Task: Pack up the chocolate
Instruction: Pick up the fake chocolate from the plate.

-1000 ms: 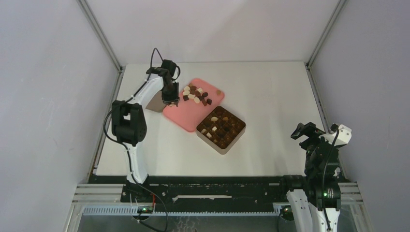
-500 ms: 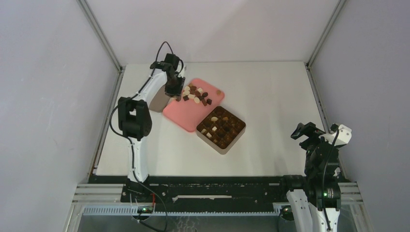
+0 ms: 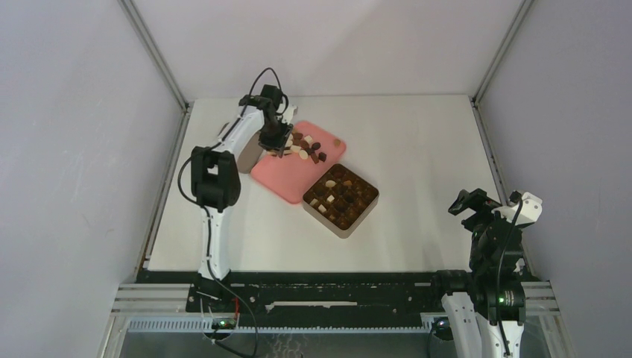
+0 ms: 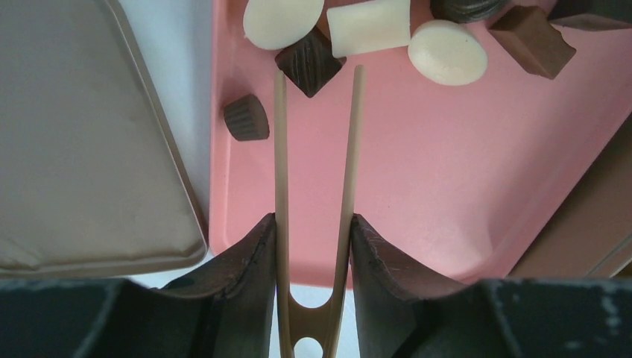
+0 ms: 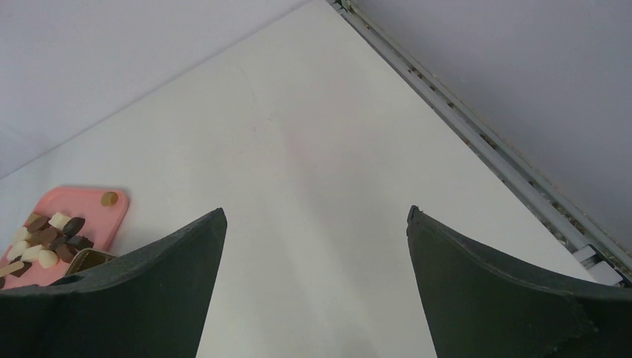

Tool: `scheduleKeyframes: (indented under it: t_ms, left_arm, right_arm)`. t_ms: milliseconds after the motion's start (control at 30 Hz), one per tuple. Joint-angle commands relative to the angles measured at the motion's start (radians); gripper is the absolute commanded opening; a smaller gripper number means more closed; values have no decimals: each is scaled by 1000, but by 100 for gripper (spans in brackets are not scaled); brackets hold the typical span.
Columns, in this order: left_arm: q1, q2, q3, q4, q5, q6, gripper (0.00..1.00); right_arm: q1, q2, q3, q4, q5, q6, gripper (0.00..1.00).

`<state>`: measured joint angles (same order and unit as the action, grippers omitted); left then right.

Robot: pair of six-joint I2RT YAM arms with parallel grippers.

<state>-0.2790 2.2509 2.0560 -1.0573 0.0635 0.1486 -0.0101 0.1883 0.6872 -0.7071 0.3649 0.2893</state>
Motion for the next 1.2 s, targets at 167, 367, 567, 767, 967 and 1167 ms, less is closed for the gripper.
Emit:
scheduleKeyframes:
  t_ms: [167, 367, 567, 767, 967, 1167]
  left_arm:
    - [-6, 49, 110, -6, -61, 42, 43]
    - [-9, 59, 110, 1, -37, 31, 42]
    - [-22, 35, 81, -7, -54, 26, 28]
    - [-40, -58, -3, -7, -60, 1, 18]
    - [-61, -146, -96, -10, -74, -48, 17]
    - [-85, -238, -186, -11, -90, -105, 16]
  right_arm:
    - [7, 12, 2, 36, 11, -14, 100]
    - [7, 14, 2, 37, 9, -13, 100]
    - [7, 12, 2, 37, 9, -13, 100]
    - [7, 10, 2, 35, 7, -13, 100]
    - [7, 6, 2, 37, 2, -16, 100]
    - [7, 1, 2, 37, 1, -18, 100]
